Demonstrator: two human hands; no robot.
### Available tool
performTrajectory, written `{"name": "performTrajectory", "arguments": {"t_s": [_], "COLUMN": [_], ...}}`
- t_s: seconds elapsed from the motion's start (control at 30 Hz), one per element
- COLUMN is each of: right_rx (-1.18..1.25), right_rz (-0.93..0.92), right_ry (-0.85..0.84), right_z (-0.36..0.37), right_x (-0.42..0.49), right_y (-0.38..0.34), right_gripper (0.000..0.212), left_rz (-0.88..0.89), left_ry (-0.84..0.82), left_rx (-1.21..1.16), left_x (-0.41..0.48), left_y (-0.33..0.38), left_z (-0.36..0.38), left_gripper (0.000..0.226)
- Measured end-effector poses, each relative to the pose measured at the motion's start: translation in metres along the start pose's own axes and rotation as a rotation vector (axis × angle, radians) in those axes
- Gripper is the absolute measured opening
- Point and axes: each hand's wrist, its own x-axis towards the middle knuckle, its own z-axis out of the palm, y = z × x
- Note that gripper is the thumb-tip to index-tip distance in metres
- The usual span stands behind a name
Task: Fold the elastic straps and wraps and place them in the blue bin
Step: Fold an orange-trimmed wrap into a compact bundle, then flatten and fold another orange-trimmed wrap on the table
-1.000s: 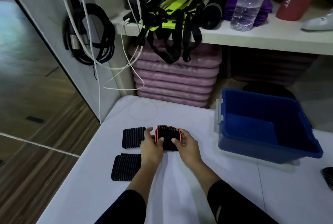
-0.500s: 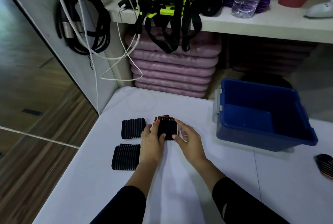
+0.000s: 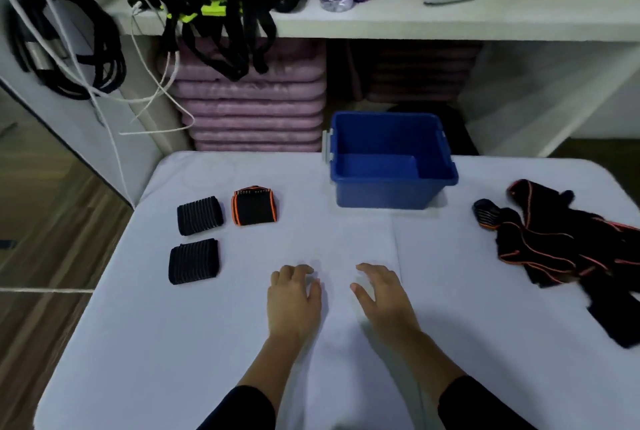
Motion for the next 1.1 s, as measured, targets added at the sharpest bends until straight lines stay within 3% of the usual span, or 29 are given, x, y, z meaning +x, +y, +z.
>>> {"name": "performTrajectory", "arguments": {"t_s": [0.27, 0.5, 0.6, 0.73, 0.83, 1.1], "right_rx": [-0.014, -0.002, 0.022, 0.075, 0.075, 0.014], "right_rz": [0.202, 0.265, 0.252, 0.229, 0.16, 0.072], "right_ry": [0.178, 0.32, 0.355, 0.349, 0.313, 0.11], "right_z": [-0.107, -0.209, -0.241, -0.269, -0.275, -0.253], "right_x": [-0.043, -0.053, -0.051, -0.043, -0.029, -0.009], "right_y": [0.095, 0.171, 0.197, 0.213, 0.223, 0.247], "right_gripper": [0.058, 0.053, 0.047, 0.034, 0.04, 0.036], "left_rz": [0.117, 0.243, 0.216, 0.062, -0.022, -0.085], "left_ry": [-0.236, -0.362, -0.36, -0.256, -0.224, -0.327], "left_rx": [-0.175, -0.216, -0.291, -0.37, -0.377, -0.191], "left_x": [-0.026, -0.028, -0.022, 0.003, 0.031, 0.087], "left_y": [0.108, 0.221, 0.263, 0.299, 0.314, 0.307], "left_z": [0.072, 0.136, 0.156, 0.174, 0.185, 0.209], "left_gripper": [0.025, 0.028, 0.022, 0.024, 0.029, 0.037]}}
